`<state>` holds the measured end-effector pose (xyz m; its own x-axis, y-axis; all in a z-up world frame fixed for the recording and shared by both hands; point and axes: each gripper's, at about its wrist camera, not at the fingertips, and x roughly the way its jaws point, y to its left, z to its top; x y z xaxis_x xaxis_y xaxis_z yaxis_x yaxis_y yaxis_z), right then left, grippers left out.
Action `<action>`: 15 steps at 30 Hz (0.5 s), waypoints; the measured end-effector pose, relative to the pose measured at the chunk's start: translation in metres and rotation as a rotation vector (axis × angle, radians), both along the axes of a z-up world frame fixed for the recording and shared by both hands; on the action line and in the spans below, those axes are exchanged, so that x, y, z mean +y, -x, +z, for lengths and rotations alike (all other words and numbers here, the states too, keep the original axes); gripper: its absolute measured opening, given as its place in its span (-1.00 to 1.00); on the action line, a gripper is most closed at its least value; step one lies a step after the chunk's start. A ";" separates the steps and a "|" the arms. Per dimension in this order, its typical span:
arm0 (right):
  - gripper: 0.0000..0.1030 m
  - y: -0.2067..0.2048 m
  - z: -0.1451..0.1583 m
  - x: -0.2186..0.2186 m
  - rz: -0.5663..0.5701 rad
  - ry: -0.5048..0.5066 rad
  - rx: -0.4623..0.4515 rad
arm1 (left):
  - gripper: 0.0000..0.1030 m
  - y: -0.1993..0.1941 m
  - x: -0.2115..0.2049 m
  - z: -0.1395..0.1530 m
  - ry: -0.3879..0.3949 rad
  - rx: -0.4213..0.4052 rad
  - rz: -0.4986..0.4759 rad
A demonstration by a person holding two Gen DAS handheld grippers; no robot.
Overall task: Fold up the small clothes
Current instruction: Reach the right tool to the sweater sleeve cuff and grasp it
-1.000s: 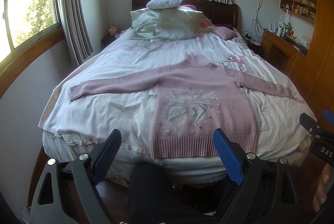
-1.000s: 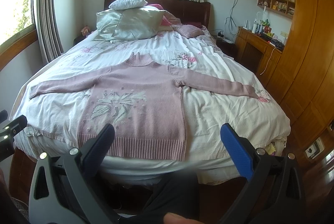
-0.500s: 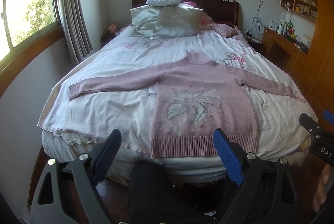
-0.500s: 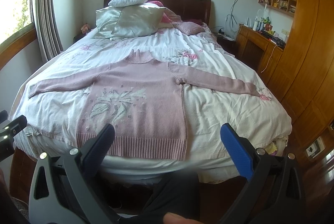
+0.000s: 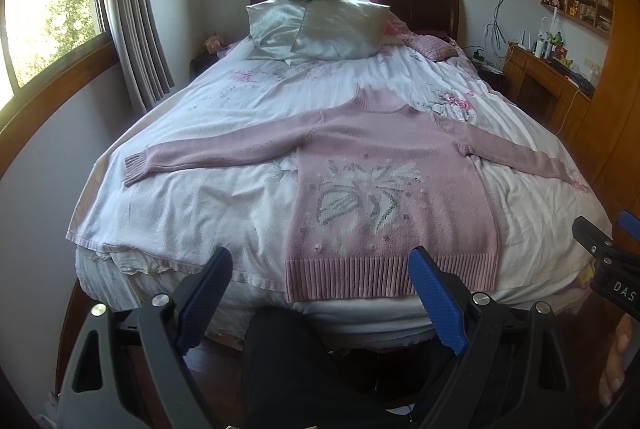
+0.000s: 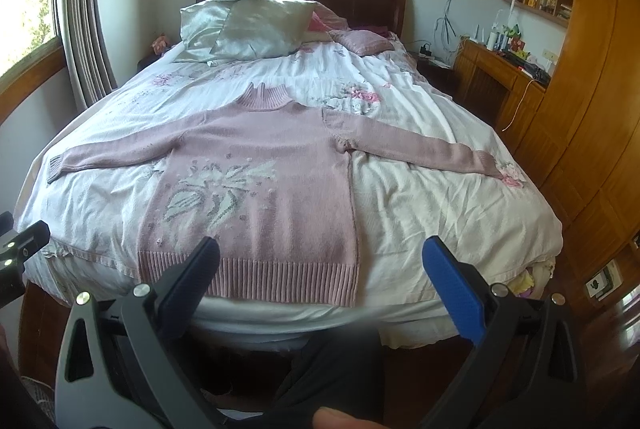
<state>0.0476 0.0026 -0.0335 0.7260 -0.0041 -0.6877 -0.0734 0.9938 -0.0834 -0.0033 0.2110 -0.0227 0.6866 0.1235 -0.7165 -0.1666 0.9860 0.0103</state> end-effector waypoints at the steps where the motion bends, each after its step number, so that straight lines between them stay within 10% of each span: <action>1: 0.95 -0.003 -0.002 -0.001 -0.002 0.005 0.002 | 0.75 -0.004 0.002 -0.003 0.024 0.006 -0.007; 9: 0.95 -0.056 -0.032 -0.052 0.034 -0.103 -0.046 | 0.75 -0.038 0.004 -0.028 0.145 -0.123 -0.220; 15: 0.86 -0.123 -0.066 -0.178 -0.123 -0.426 0.051 | 0.75 -0.070 -0.004 -0.036 0.252 -0.138 -0.301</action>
<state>0.1703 -0.1749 -0.0999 0.7026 0.2031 -0.6819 0.0540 0.9404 0.3358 0.0666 0.2066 -0.0584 0.7569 -0.2650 -0.5974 0.1469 0.9597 -0.2395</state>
